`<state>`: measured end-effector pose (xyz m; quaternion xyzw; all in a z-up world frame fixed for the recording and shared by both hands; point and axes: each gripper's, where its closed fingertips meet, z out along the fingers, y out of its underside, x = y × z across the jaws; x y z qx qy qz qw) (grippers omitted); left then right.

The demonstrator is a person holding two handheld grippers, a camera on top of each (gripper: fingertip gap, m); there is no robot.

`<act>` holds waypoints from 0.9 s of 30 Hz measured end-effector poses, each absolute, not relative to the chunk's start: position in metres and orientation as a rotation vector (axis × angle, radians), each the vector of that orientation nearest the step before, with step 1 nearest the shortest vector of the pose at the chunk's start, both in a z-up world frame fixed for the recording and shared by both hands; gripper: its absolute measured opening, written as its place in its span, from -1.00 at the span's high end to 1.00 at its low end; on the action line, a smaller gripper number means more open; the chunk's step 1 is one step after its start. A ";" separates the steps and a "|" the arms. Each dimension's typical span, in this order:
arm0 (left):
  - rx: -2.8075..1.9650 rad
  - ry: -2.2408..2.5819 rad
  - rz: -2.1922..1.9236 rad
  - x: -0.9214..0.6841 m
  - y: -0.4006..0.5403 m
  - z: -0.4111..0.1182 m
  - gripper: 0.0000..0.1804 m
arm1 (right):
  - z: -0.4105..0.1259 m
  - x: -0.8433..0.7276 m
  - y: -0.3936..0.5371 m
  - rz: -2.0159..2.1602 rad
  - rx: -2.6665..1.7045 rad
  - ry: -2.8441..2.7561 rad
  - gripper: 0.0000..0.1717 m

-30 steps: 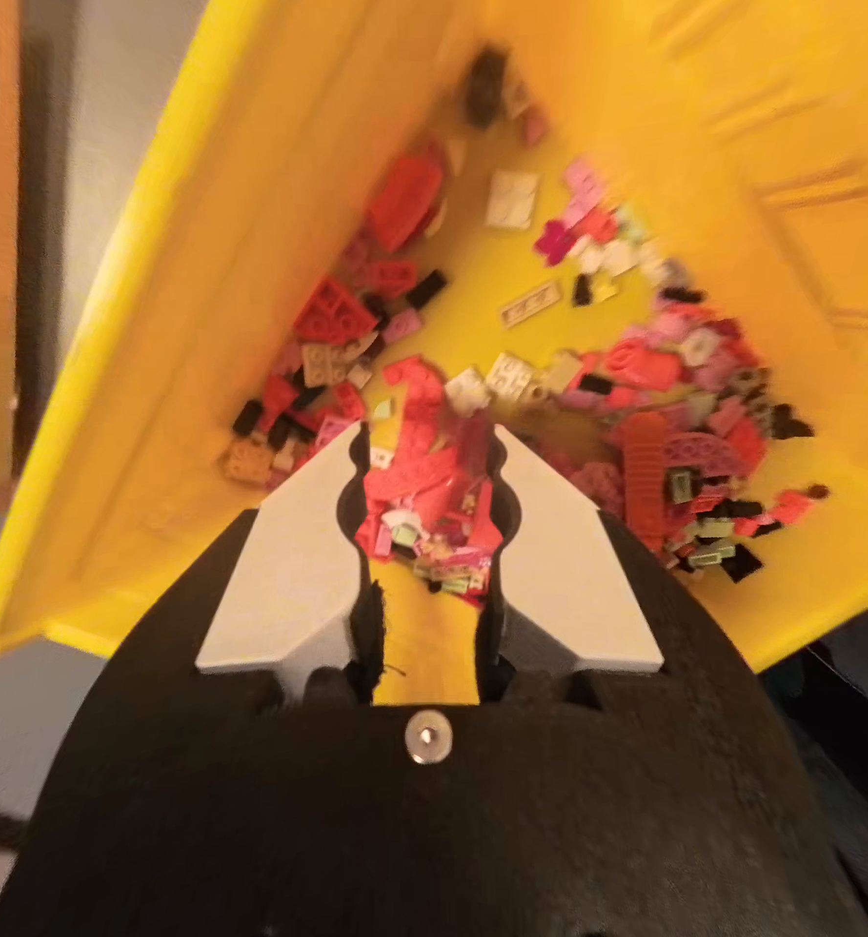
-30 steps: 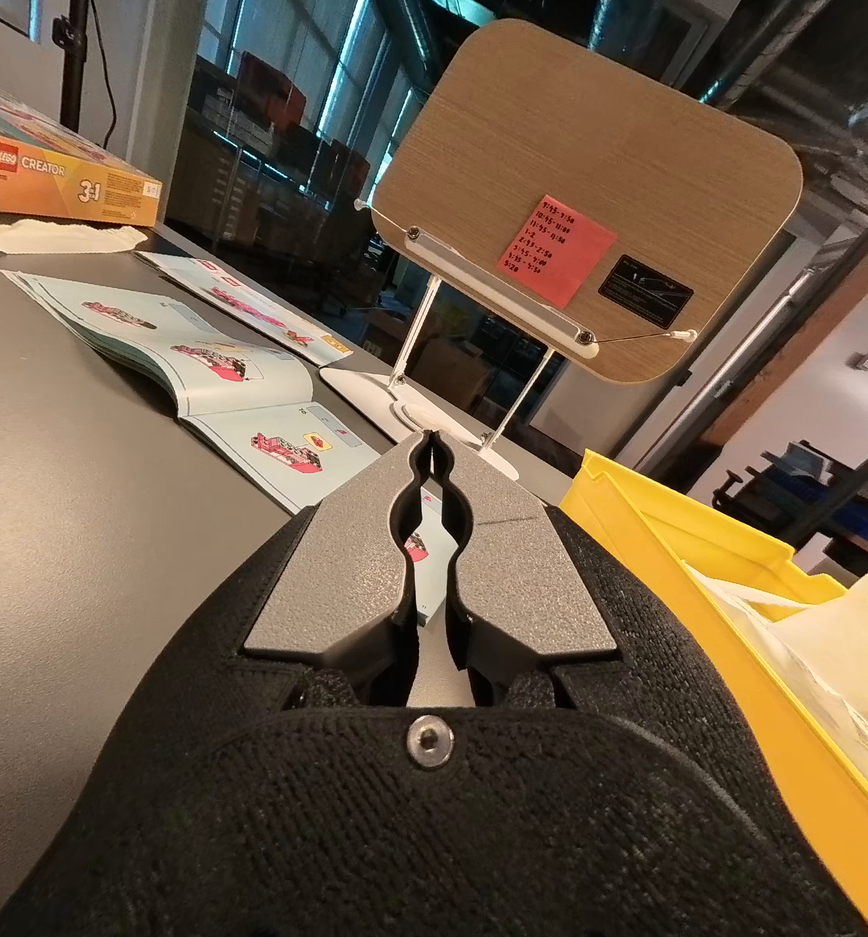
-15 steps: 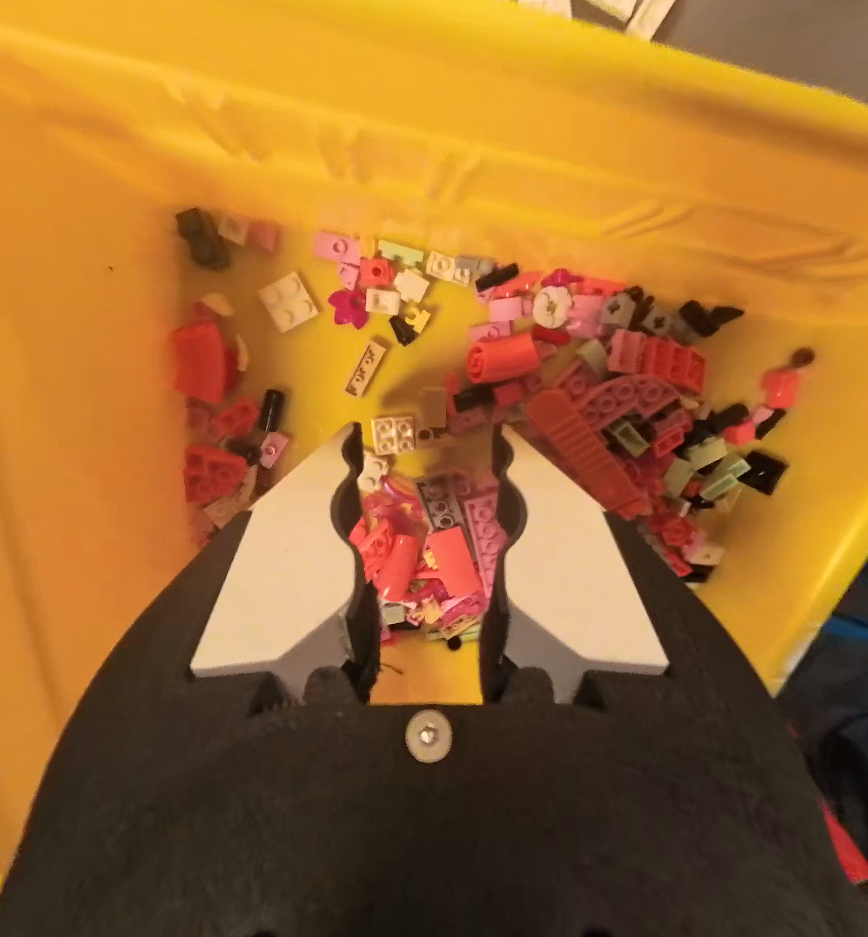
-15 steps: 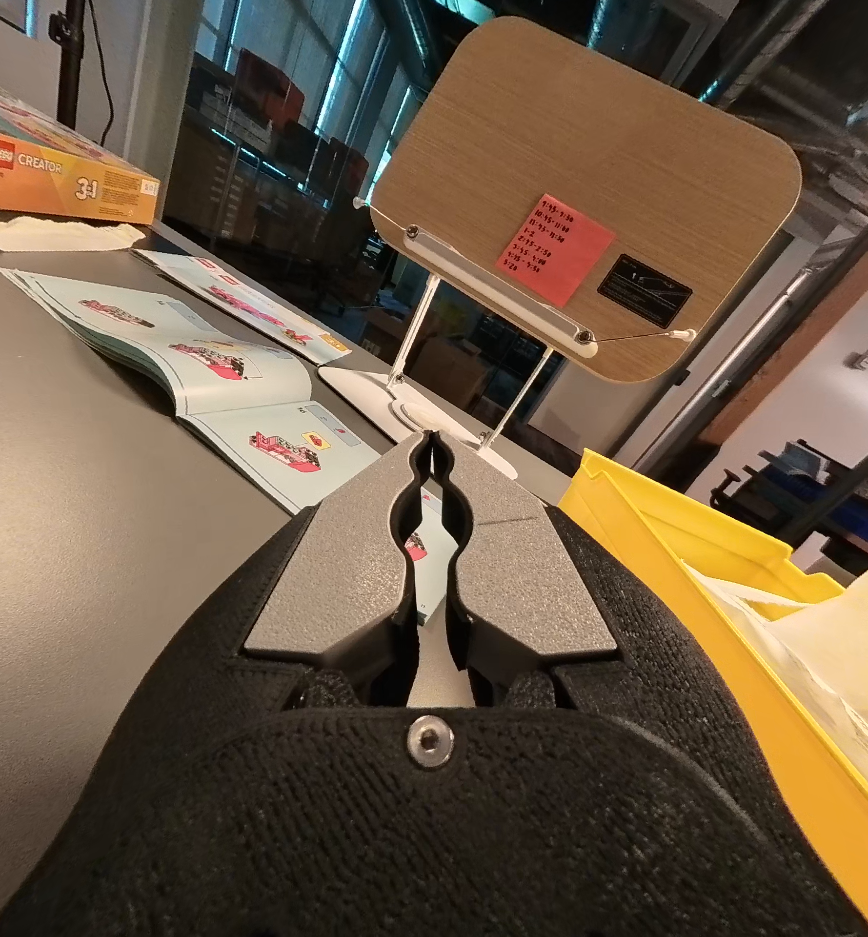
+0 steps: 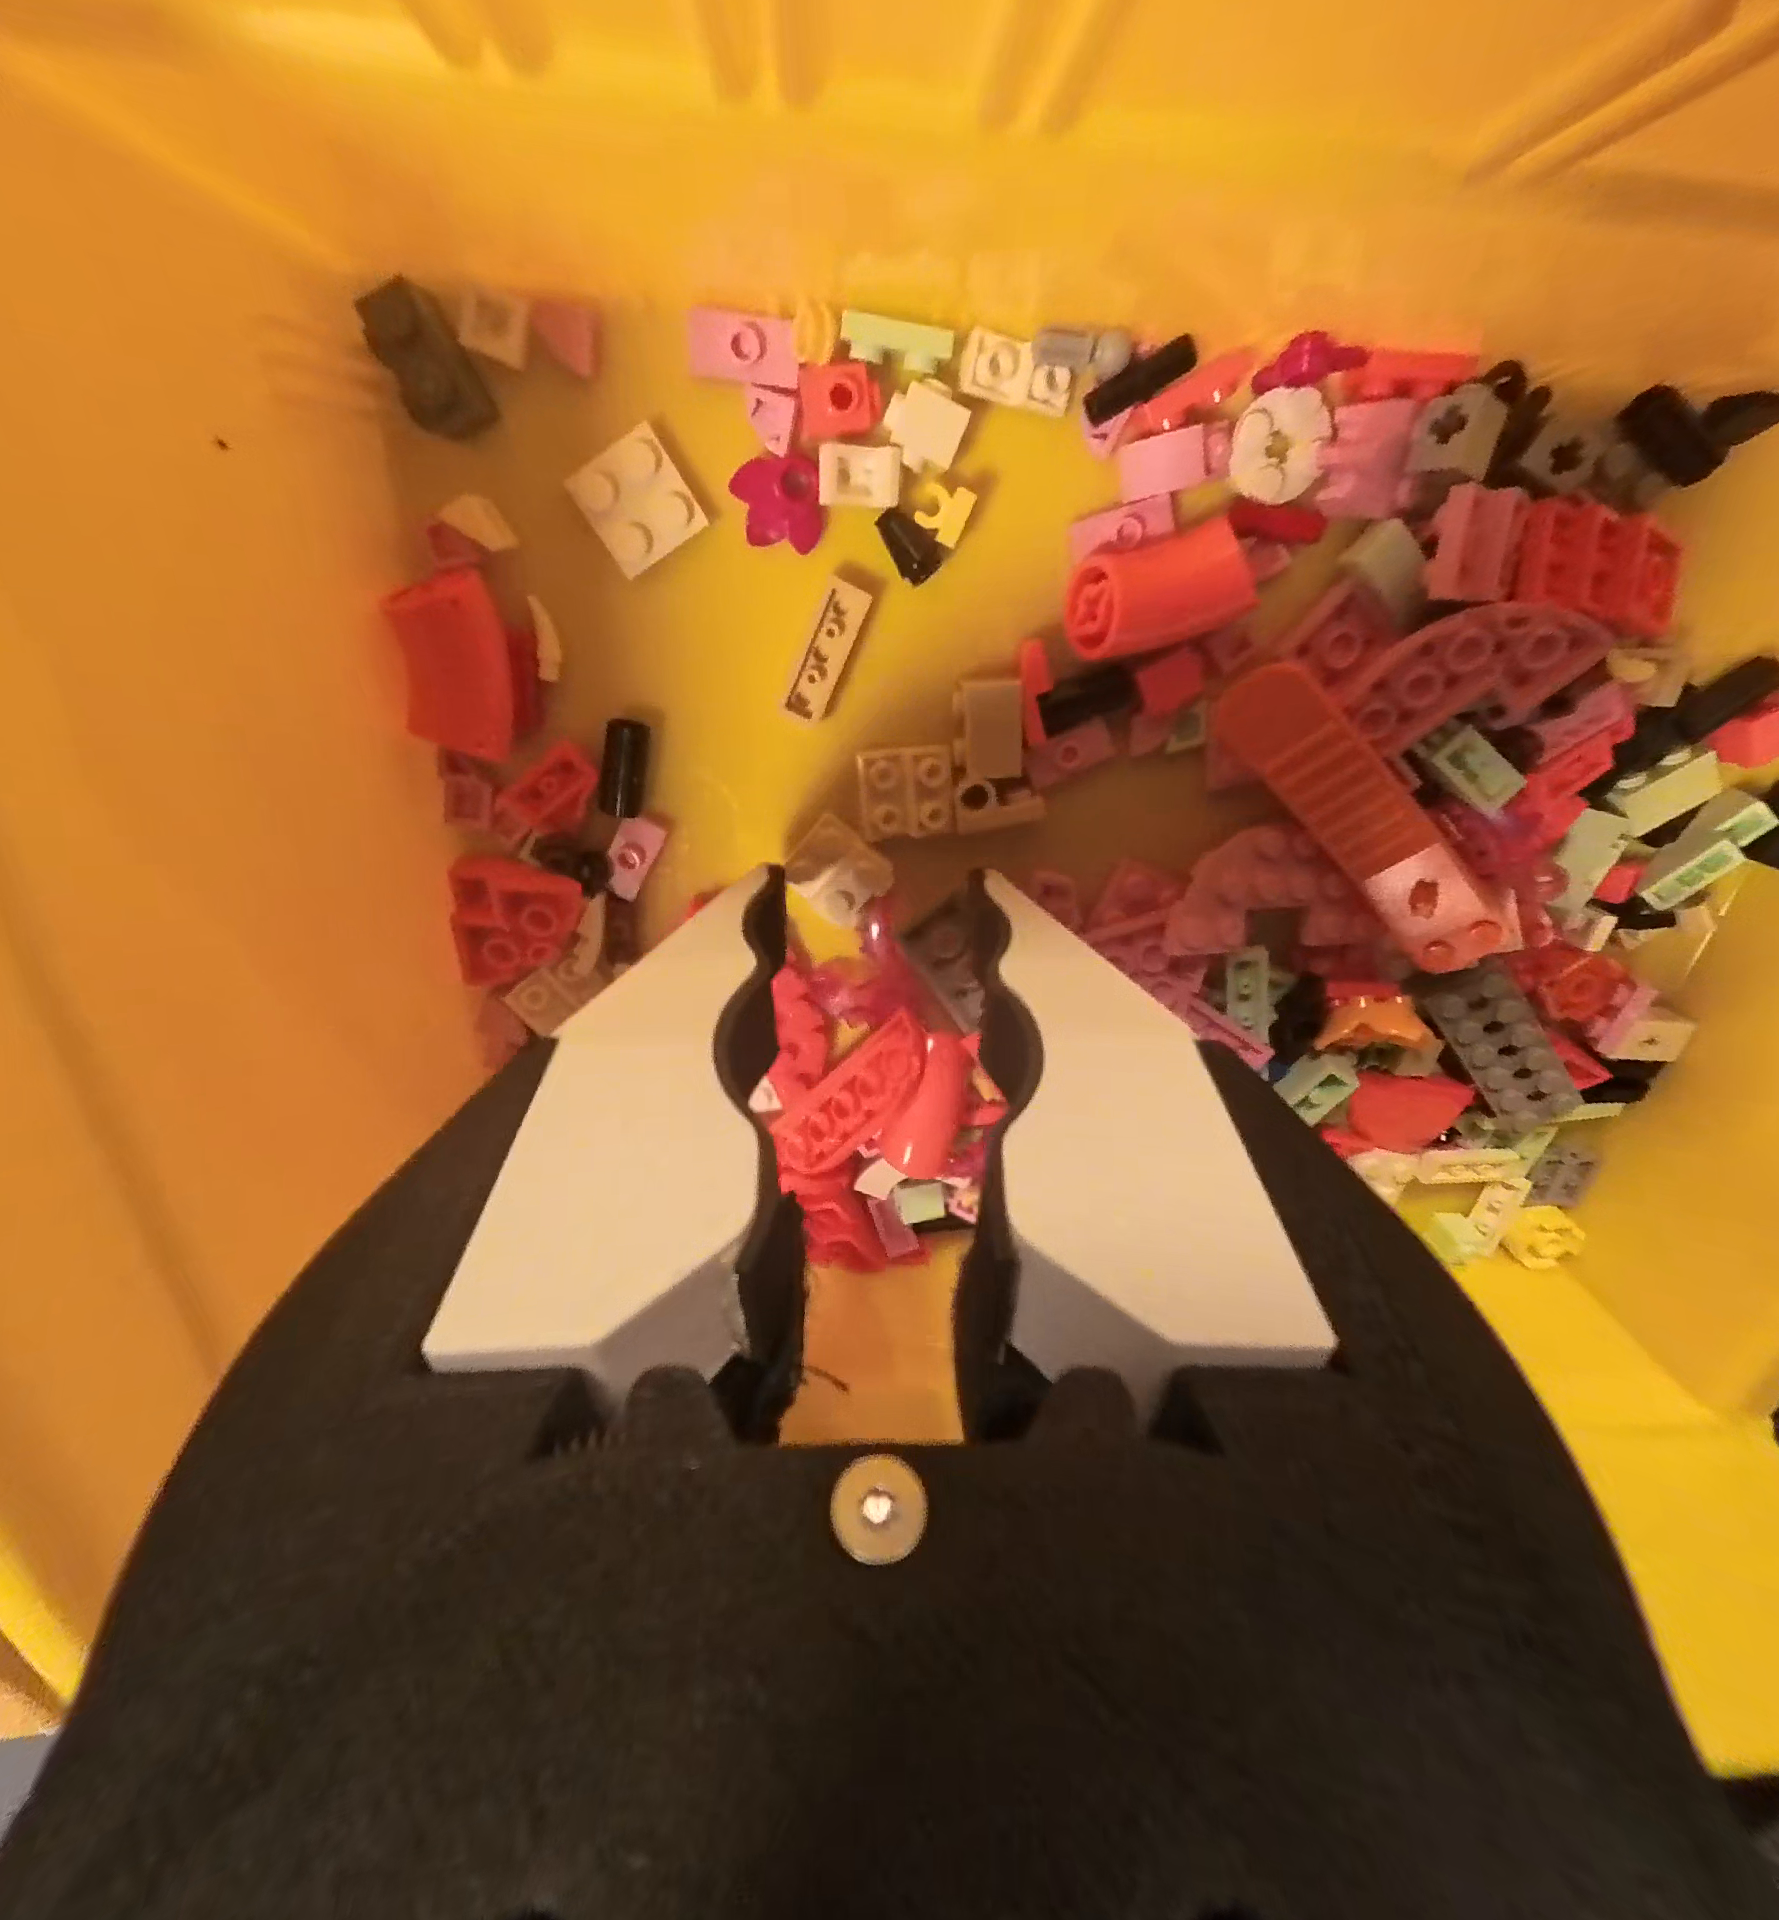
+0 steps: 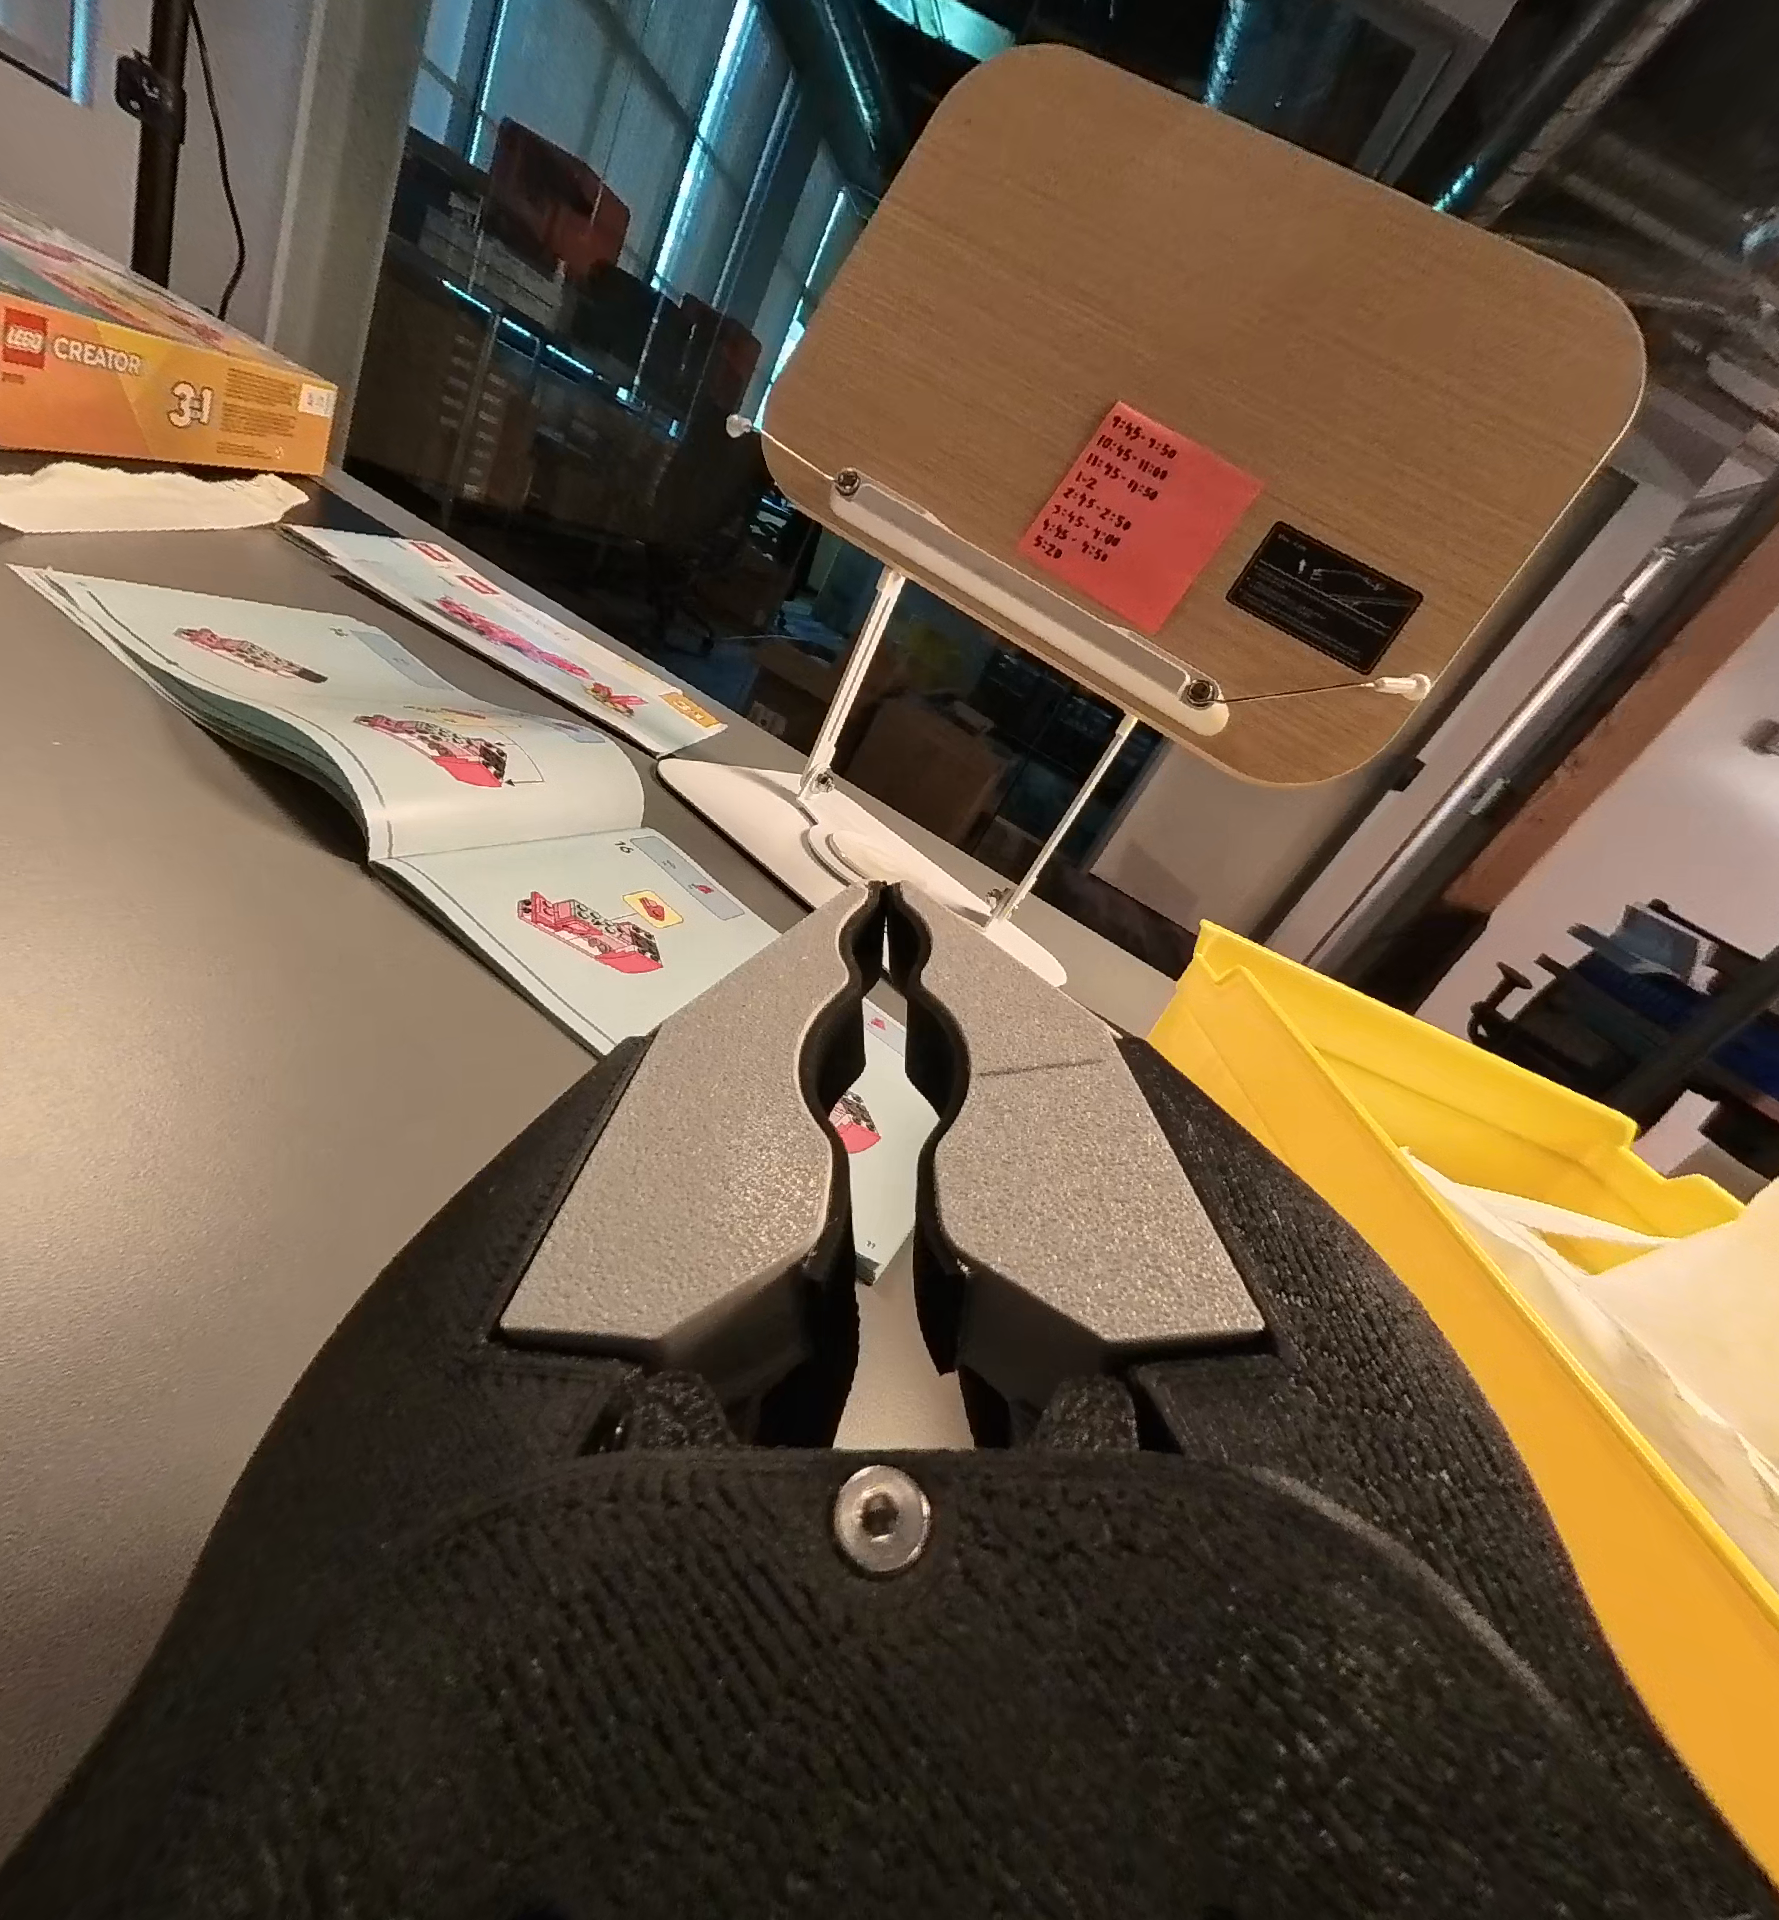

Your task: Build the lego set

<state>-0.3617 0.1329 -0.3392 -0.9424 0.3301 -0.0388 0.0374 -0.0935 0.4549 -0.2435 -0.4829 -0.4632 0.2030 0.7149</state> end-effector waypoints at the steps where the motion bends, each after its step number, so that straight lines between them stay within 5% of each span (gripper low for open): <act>1: -2.878 1.024 -0.114 -0.361 0.135 -0.339 0.64 | -0.244 -0.094 0.455 0.450 -1.069 -1.026 1.00; 27: -2.931 1.059 -0.032 -0.373 0.141 -0.344 0.79 | -0.242 -0.093 0.454 0.477 -1.067 -1.022 1.00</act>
